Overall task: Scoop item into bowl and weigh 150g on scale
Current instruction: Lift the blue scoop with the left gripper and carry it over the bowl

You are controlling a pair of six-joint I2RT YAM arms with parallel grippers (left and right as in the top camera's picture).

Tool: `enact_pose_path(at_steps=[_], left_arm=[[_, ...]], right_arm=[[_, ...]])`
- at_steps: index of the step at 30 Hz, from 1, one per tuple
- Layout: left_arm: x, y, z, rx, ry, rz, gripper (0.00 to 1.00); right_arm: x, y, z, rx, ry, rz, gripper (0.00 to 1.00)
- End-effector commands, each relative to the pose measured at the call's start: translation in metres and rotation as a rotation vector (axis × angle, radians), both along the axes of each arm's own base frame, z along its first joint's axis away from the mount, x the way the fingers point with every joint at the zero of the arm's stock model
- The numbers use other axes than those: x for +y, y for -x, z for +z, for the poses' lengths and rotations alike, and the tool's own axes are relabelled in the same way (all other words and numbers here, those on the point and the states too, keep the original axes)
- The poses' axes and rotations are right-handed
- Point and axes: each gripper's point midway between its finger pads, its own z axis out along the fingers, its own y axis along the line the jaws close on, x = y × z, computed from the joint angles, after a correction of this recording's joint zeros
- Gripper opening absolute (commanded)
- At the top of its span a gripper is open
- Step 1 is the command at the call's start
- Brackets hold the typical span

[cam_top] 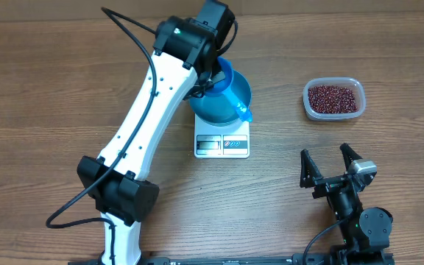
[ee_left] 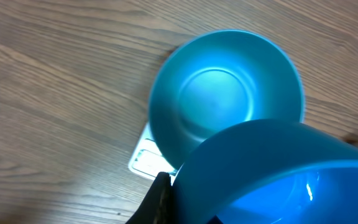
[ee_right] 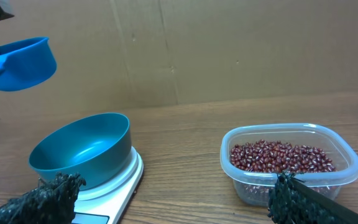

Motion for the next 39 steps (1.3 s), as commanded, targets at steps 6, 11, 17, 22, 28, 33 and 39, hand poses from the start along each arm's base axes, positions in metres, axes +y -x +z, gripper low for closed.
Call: enact_pose_path(at_steps=[6, 11, 17, 22, 28, 33, 39], left_arm=[[-0.015, 0.002, 0.011, -0.028, 0.077, 0.046, 0.04], [-0.017, -0.002, 0.013, -0.044, 0.101, 0.088, 0.04], [-0.028, -0.021, 0.021, -0.123, 0.152, 0.085, 0.04], [-0.032, -0.029, 0.026, -0.155, 0.202, 0.153, 0.04], [-0.032, -0.025, 0.016, -0.129, 0.184, 0.151, 0.04], [-0.030, -0.021, 0.000, -0.092, 0.162, 0.157, 0.04], [-0.031, -0.021, -0.008, -0.081, 0.157, 0.161, 0.04]], right_arm=[[0.002, 0.000, -0.002, -0.002, -0.002, 0.010, 1.00], [0.002, 0.000, 0.000, -0.009, -0.003, 0.010, 1.00], [0.007, 0.004, 0.032, -0.143, -0.007, 0.042, 1.00], [0.033, 0.018, 0.057, -0.254, 0.007, 0.203, 1.00], [0.069, 0.047, 0.078, -0.377, 0.056, 0.445, 1.00], [0.050, 0.045, 0.104, -0.440, -0.073, 0.345, 1.00], [0.006, 0.030, 0.117, -0.374, -0.444, 0.142, 1.00]])
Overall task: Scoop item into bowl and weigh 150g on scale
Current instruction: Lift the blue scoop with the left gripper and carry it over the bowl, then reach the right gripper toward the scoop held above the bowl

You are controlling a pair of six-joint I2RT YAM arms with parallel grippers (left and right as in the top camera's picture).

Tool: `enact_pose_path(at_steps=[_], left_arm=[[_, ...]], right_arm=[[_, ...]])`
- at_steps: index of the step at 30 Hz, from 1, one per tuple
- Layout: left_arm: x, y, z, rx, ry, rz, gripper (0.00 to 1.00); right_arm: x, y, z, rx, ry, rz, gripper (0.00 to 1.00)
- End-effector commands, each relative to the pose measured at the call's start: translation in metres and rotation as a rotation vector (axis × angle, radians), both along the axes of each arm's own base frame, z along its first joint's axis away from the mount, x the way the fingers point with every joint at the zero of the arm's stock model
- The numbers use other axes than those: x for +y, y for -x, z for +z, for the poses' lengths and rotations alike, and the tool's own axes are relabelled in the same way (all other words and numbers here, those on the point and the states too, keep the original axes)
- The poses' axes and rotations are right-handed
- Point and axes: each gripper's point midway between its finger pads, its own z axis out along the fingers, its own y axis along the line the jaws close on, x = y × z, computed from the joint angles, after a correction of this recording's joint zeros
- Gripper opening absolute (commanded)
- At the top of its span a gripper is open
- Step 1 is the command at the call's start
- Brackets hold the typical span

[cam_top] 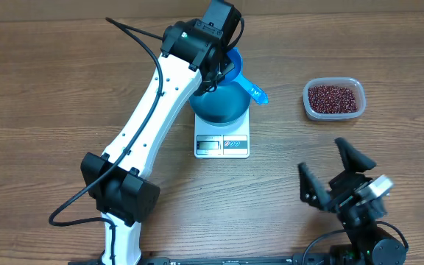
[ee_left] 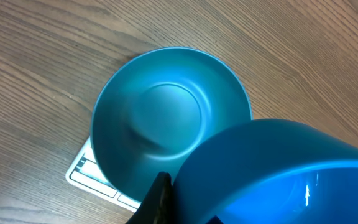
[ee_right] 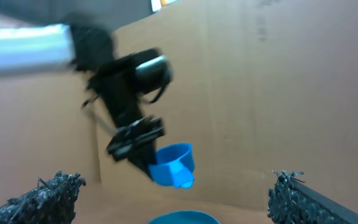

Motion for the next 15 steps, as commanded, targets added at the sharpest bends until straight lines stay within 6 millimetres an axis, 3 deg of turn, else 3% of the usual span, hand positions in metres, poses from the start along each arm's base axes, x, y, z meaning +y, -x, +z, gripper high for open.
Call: enact_pose_path(at_steps=[1, 8, 15], left_arm=[[-0.004, 0.004, 0.001, -0.001, 0.010, 0.004, 0.04], [-0.004, 0.005, 0.001, 0.001, 0.009, 0.004, 0.05], [-0.005, 0.005, 0.001, 0.002, 0.010, 0.002, 0.04]], right_arm=[[-0.038, -0.011, 0.008, 0.112, -0.356, -0.077, 1.00], [-0.050, -0.017, 0.007, 0.252, -0.450, -0.134, 1.00], [-0.056, -0.018, 0.023, 0.448, -0.434, -0.212, 1.00]])
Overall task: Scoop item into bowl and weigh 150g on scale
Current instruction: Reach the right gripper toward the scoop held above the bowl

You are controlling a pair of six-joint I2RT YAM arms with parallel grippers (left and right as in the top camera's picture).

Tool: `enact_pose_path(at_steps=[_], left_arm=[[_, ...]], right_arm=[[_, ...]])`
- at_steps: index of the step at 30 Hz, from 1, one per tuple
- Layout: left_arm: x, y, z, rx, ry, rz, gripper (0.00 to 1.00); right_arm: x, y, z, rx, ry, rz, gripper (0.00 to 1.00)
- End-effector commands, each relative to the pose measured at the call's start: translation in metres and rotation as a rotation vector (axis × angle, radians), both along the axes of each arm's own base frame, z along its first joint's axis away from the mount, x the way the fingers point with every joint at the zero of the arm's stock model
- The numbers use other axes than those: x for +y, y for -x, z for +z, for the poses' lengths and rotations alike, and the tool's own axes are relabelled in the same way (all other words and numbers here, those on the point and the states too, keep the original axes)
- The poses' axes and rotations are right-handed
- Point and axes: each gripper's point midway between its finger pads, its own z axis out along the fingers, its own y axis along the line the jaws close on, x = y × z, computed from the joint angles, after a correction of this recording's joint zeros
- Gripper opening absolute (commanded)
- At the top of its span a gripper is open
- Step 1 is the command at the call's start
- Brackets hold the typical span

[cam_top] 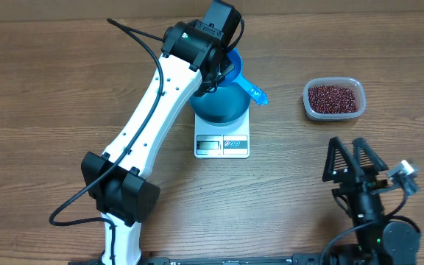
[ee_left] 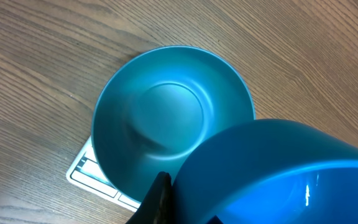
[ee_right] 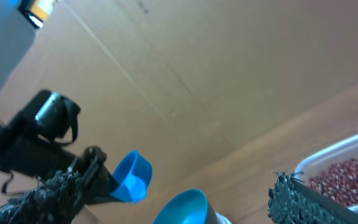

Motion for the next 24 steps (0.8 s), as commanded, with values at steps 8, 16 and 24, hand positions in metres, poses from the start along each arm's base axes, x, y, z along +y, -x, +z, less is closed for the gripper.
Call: enact_pose_path(at_steps=[8, 16, 24], left_arm=[[-0.009, 0.007, 0.004, 0.009, 0.032, -0.011, 0.04], [-0.009, 0.011, 0.002, 0.026, 0.035, -0.015, 0.04], [-0.014, 0.014, 0.002, 0.047, 0.067, -0.020, 0.04]], right_arm=[[0.037, -0.024, 0.059, 0.240, 0.071, 0.210, 1.00], [0.121, -0.046, 0.073, 0.274, -0.031, 0.805, 1.00], [0.124, -0.097, 0.027, 0.522, -0.282, 0.787, 1.00]])
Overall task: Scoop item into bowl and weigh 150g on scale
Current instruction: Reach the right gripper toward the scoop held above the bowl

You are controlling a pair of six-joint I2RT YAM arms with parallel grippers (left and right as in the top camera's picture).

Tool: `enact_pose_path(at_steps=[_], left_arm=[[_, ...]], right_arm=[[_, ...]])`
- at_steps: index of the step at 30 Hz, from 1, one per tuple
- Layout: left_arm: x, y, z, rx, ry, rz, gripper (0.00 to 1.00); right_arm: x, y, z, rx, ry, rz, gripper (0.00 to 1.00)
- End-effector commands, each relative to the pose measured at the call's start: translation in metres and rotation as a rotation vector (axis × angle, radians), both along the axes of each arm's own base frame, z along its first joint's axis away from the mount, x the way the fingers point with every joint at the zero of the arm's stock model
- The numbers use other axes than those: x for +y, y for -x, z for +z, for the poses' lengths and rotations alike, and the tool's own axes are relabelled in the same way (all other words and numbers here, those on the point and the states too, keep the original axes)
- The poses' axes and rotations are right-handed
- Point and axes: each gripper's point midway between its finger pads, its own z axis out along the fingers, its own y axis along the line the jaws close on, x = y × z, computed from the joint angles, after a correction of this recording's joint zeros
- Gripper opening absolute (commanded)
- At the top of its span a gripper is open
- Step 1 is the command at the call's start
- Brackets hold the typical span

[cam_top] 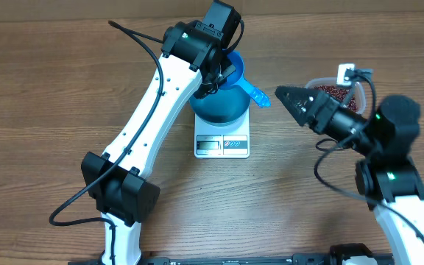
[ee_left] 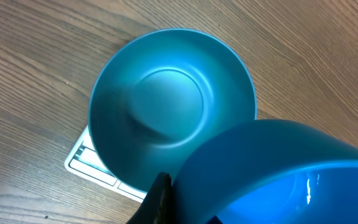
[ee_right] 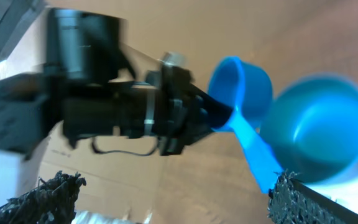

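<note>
An empty blue bowl (cam_top: 219, 105) (ee_left: 169, 106) stands on the white scale (cam_top: 221, 144). My left gripper (cam_top: 222, 72) is shut on the blue scoop (cam_top: 235, 73), held just above the bowl's far right rim; its handle (cam_top: 256, 94) points right. In the left wrist view the scoop (ee_left: 278, 177) fills the lower right and looks empty. My right gripper (cam_top: 283, 96) is open, raised off the table, its tips just right of the handle's end. The right wrist view shows the scoop (ee_right: 241, 84), the bowl (ee_right: 319, 134) and its own fingers (ee_right: 297, 196) wide apart.
A clear plastic tub of red beans (cam_top: 342, 91) sits at the right, partly hidden behind my right arm (cam_top: 385, 125). The left arm (cam_top: 149, 118) spans the table from the front left to the scale. A cardboard wall stands behind the table.
My right gripper was low at the table's front right, pointing upward. It is now raised and turned left, close to the scoop's handle. The left gripper and scoop barely shifted.
First the scoop hung over the bowl with its handle toward the front right, and my right gripper rested open at the front right. Then the handle pointed right and the right gripper had tilted upward. Now the right gripper is open beside the handle.
</note>
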Motion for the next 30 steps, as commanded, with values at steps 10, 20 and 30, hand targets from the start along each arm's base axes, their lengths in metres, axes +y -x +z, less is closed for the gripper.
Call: enact_pose_path(at_steps=[10, 20, 30], left_arm=[[-0.014, 0.005, 0.006, 0.018, 0.101, 0.102, 0.04], [-0.030, 0.026, 0.002, 0.141, 0.223, 0.319, 0.04], [-0.056, 0.047, 0.001, 0.180, 0.242, 0.300, 0.04]], right_arm=[[0.011, -0.025, -0.036, 0.209, -0.087, 0.064, 1.00], [0.011, -0.026, -0.035, 0.202, -0.086, 0.059, 1.00], [0.008, -0.029, -0.036, 0.200, -0.081, 0.034, 0.53]])
